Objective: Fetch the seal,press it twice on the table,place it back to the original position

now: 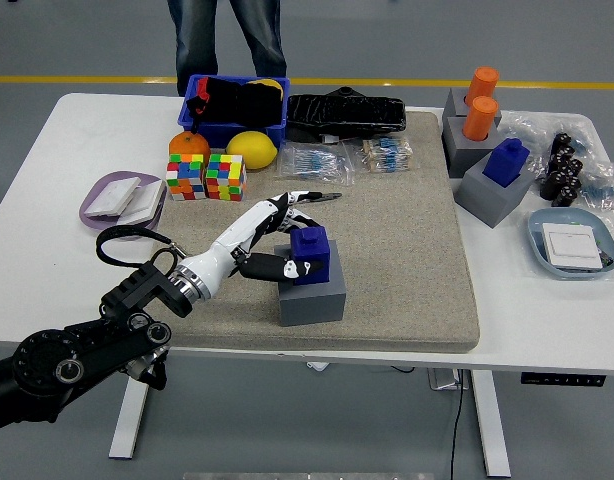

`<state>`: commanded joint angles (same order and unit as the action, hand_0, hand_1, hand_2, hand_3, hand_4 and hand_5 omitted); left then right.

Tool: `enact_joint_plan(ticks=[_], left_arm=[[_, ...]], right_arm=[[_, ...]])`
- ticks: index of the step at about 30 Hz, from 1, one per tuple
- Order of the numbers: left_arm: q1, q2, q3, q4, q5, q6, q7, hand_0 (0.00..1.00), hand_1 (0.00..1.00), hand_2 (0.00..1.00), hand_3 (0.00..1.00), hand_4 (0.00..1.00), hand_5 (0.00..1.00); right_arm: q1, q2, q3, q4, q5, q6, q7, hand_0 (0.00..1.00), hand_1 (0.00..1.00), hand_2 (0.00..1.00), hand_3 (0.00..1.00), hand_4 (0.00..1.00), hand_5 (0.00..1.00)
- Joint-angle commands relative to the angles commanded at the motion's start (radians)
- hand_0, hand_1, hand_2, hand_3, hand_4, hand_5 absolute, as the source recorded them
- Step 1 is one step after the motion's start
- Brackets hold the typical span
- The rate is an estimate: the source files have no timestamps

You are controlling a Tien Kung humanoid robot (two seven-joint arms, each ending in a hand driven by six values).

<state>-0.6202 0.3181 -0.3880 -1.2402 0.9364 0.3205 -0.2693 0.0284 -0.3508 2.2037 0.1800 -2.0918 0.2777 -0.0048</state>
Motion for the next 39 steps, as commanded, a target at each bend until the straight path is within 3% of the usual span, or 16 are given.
enact_joint_plan(ticks=[5,6,21,30,39], left_arm=[[0.000,0.000,0.001,0.001,0.008,0.009,0.000,0.550,0.428,0.574,0.881,0.735,0.002],[0.000,0.000,0.001,0.001,0.009,0.012,-0.001,0.540,0.395,0.510,0.873,0.701,0.002],[0.000,0.000,-0.020,-0.011,0.017,0.032,-0.023,0.552,0.408,0.491,0.868,0.683,0.002],[0.003,0.008,-0.097,-0.032,0.030,0.037,-0.029,0.532,0.402,0.480,0.865,0.683,0.002],[0.002,0.023,-0.178,0.006,0.011,0.040,-0.042,0.508,0.395,0.478,0.861,0.683,0.002]], right_arm=[[0.000,0.000,0.001,0.000,-0.001,0.000,0.001,0.783,0.682,0.658,0.615,0.781,0.439],[0.000,0.000,0.001,0.000,-0.001,0.000,0.001,0.783,0.682,0.658,0.615,0.781,0.440],[0.000,0.001,0.005,0.000,-0.005,0.000,0.002,0.782,0.682,0.658,0.615,0.781,0.441],[-0.001,0.001,0.008,0.000,-0.006,0.000,0.003,0.782,0.682,0.658,0.615,0.780,0.438],[-0.002,0.002,0.008,0.000,-0.005,-0.001,0.003,0.782,0.682,0.658,0.615,0.781,0.440]])
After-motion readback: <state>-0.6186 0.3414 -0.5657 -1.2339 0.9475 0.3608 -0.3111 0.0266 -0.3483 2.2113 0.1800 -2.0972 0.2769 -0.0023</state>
